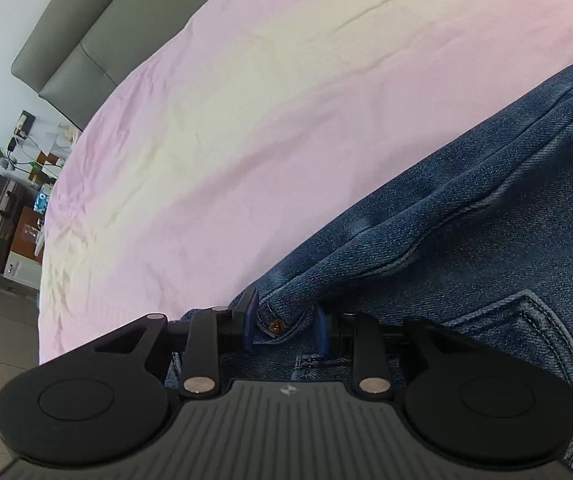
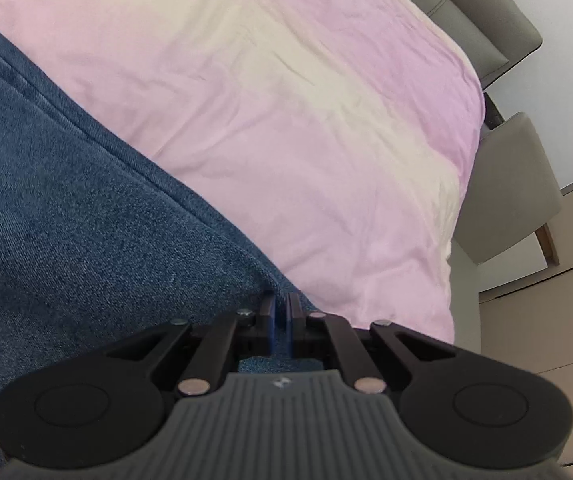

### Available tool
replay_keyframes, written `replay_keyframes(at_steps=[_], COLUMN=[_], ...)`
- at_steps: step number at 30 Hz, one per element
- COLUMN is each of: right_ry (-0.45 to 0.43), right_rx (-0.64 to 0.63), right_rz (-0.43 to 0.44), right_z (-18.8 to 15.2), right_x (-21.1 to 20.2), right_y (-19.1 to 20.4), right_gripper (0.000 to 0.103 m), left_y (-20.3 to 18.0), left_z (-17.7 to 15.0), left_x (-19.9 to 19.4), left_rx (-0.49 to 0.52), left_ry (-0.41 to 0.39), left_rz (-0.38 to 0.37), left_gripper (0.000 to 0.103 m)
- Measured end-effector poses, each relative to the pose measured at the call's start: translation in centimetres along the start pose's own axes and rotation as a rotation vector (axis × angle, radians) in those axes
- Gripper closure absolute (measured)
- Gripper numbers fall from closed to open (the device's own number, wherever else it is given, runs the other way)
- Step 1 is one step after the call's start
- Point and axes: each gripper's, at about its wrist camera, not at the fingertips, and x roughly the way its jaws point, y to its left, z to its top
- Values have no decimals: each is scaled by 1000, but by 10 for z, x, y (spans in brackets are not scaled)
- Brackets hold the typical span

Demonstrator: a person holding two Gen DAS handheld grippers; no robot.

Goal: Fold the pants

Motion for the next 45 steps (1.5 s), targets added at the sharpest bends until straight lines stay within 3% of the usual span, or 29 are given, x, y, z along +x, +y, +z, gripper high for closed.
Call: replay_keyframes(at_steps=[6,10,12,19,23,27,28,29,31,32,33,38,45], right_ry=[-3,-57,-76,-50,21,51,52,59,55,46,34,9,44], right_rx=[10,32,36,74,42,25,21,17,29,45,67,191,443], right_rz=[-7,-43,-58,-86,-67,-57,-58,-62,-85,-91,-90,-28,105], right_z=[-3,-9,-10,11,18,23,24,26,26,24,23,4,-52], right_x=[10,-23,-36,-20,13,22,23,23,17,11,6,-36,-81], right_y=[6,2,-3,-2,2,6,4,2,-2,-6,-11,-14,-16], right_gripper=[103,103,103,103,103,102,100,95,71,51,40,37,37], left_y=[-2,18,25,8,-8,-12,-8,-3,7,16,25,72,98], left_z=[-8,-8,-4,26,28,23,23,22,22,22,22,0,-70], left_x=[-17,-58,-68,-24,-3,-2,-3,-4,-13,-18,-24,-54,-84], left_rx=[-20,-120,-123,-142,-105,-44,-27,-13,-19,-34,-52,-199,-448], left_ry=[-49,-117,-130,-53,-16,-28,-30,-34,-54,-64,-66,-68,-37], left_rz=[27,13,9,38,42,42,37,43,49,29,15,-39,-169], left_gripper=[71,71,71,71,70,62,58,45,25,23,23,23,31])
